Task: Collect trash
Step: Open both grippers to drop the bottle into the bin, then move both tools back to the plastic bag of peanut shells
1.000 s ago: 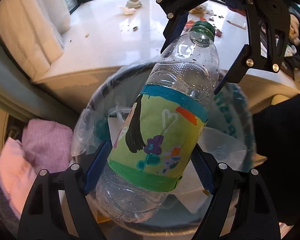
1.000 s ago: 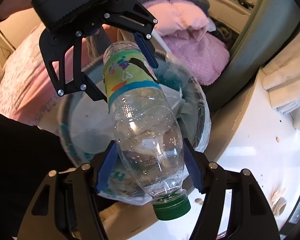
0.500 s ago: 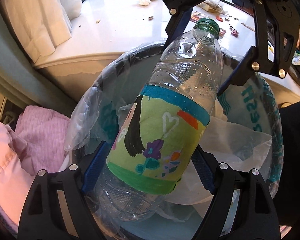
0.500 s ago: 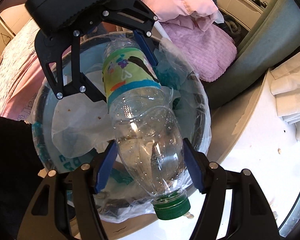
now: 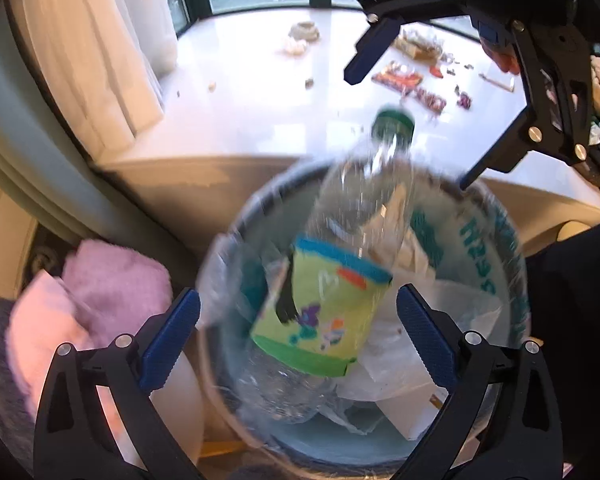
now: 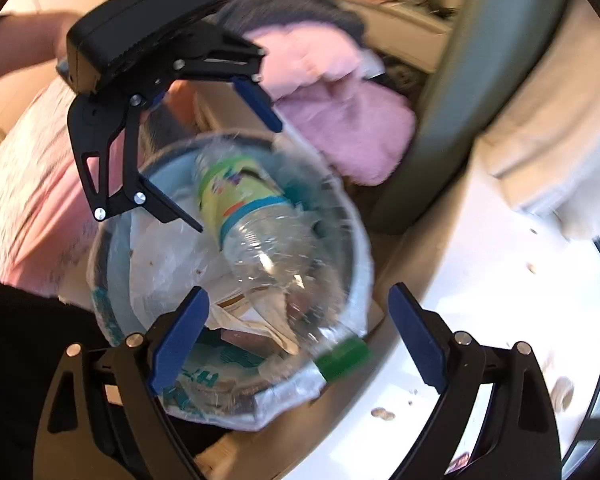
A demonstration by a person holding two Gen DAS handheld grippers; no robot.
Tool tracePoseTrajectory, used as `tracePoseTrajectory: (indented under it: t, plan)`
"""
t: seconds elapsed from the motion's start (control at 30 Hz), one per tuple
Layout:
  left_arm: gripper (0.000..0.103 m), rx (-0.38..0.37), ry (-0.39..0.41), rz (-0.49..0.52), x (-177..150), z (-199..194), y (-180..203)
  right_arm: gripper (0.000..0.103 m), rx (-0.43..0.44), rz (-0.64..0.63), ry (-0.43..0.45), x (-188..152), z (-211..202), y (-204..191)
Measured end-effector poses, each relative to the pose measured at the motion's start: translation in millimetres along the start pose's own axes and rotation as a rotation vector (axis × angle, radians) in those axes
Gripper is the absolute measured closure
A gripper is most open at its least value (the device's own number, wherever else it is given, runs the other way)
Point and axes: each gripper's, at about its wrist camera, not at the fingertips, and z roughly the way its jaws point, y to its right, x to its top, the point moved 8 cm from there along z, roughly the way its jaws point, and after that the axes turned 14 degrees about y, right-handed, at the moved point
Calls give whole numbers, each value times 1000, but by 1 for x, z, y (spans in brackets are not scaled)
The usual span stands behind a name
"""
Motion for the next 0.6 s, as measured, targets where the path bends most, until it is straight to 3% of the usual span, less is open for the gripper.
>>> tracePoseTrajectory:
  t: [0.3,0.47,0.6]
  plan:
    - [7,-56,64,125,86,-4,18,15,-222,219,97,-35,-94,57]
    - [7,-107,100,209,141,10,49,15,-358,313,133,-65,-151,85]
    - [7,-153,132,280,184,23,79,15,-415,348,151,-78,-182,99]
